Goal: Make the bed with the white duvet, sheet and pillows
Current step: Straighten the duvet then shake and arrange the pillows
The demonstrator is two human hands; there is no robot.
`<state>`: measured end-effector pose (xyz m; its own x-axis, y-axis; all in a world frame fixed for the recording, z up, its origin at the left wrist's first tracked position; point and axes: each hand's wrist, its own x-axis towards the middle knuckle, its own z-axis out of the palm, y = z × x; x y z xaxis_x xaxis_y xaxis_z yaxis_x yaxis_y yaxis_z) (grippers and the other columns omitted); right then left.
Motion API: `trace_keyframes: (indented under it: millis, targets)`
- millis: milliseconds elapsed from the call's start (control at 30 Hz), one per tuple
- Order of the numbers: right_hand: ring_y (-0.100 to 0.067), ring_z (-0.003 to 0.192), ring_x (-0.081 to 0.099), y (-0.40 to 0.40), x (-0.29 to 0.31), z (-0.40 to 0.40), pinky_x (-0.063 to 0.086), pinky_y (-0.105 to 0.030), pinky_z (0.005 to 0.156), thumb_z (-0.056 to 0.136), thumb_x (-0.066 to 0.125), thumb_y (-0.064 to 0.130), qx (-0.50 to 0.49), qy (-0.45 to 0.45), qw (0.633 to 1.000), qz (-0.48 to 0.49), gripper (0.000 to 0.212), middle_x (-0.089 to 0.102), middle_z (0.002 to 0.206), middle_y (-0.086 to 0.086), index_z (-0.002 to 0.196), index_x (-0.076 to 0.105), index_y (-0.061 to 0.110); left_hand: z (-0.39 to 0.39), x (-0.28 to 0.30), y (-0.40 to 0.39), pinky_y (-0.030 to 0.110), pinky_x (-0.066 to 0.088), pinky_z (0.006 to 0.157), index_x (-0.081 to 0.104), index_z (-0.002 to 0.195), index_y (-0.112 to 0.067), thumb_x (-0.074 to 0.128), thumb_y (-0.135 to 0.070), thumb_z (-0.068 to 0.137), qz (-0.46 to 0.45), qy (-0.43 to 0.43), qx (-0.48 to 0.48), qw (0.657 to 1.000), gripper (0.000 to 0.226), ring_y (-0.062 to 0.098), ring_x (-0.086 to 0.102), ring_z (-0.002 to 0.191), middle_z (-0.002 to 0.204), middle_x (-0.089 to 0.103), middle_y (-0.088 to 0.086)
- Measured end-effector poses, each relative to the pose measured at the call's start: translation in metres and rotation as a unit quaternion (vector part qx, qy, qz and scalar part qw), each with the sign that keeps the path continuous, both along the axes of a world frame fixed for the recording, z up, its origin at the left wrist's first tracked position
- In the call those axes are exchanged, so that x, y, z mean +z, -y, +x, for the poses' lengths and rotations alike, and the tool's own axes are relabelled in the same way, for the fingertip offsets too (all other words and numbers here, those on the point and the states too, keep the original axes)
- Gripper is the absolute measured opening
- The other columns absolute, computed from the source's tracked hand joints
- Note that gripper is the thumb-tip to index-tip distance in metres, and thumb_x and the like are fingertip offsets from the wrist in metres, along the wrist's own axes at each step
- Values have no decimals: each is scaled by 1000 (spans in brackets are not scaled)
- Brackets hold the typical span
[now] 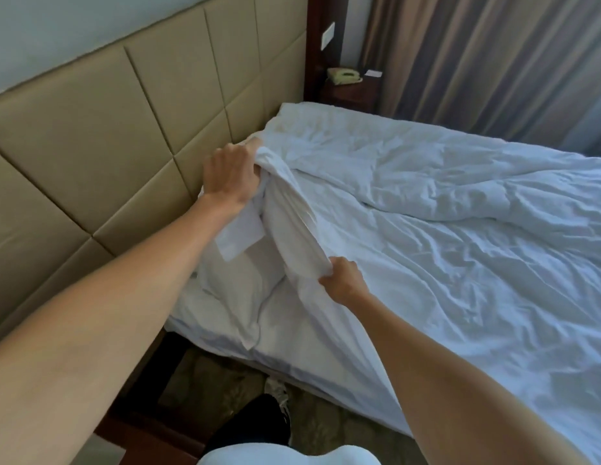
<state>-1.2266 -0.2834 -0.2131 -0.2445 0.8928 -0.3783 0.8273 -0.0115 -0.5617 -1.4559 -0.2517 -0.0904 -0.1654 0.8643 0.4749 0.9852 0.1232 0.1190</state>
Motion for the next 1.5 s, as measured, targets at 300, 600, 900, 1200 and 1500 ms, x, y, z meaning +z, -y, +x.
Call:
trace_keyframes:
  millis: [300, 600, 900, 1200, 1500]
  targets:
    - [-29, 90, 55, -46, 6, 34, 41, -37, 73, 98, 47, 27, 37, -62, 995, 68, 15, 62, 91, -5, 85, 52, 21, -18, -19, -68, 44, 35, 84, 65, 97, -4, 50, -9, 95, -78, -109, 45, 990, 17, 35, 49, 102, 110, 53, 16]
    - [-22, 72, 59, -117, 62, 8, 50, -45, 75, 82, 36, 81, -27, -26, 993, 115, 72, 63, 77, -2, 78, 57, 13, -49, -30, -155, 43, 42, 76, 57, 106, -2, 40, -7, 98, -198, -32, 5, 980, 19, 41, 58, 105, 115, 60, 22]
    - [-33, 84, 65, -257, 140, -23, 53, -41, 73, 83, 57, 67, -91, 150, 960, 217, 59, 67, 97, -12, 97, 66, 11, -112, 24, -214, 40, 41, 60, 50, 97, -10, 54, -38, 96, -169, 66, -120, 976, 28, 38, 57, 74, 83, 58, 20]
    - [-39, 97, 63, -425, 191, -48, 44, -37, 72, 87, 57, 61, -31, 192, 926, 324, 54, 68, 103, -14, 106, 67, 11, -151, 84, -326, 33, 40, 46, 60, 112, 3, 73, -41, 81, -29, -213, -152, 965, 55, 41, 61, 44, 55, 60, 27]
    - [-36, 92, 65, -667, 206, -78, 42, -37, 69, 85, 55, 66, 19, 170, 915, 367, 54, 68, 99, -9, 105, 67, 16, -148, 119, -537, 37, 44, 63, 58, 98, -3, 56, 9, 81, -47, -284, -12, 958, 20, 39, 67, 75, 78, 67, 23]
